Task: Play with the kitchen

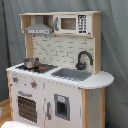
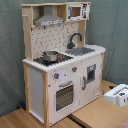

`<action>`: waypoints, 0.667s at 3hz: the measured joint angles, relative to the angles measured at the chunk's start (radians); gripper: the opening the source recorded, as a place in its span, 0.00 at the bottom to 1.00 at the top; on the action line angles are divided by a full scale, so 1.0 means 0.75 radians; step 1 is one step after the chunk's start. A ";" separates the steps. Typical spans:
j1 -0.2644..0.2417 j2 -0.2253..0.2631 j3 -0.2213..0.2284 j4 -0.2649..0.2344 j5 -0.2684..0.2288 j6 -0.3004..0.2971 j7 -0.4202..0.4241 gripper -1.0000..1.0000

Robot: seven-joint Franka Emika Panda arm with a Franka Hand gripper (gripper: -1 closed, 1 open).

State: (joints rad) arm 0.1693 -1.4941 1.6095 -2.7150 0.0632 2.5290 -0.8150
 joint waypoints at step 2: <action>-0.182 -0.012 -0.101 0.108 -0.073 -0.077 -0.004 1.00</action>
State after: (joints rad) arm 0.0326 -1.5033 1.5336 -2.6343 0.0089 2.4711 -0.8178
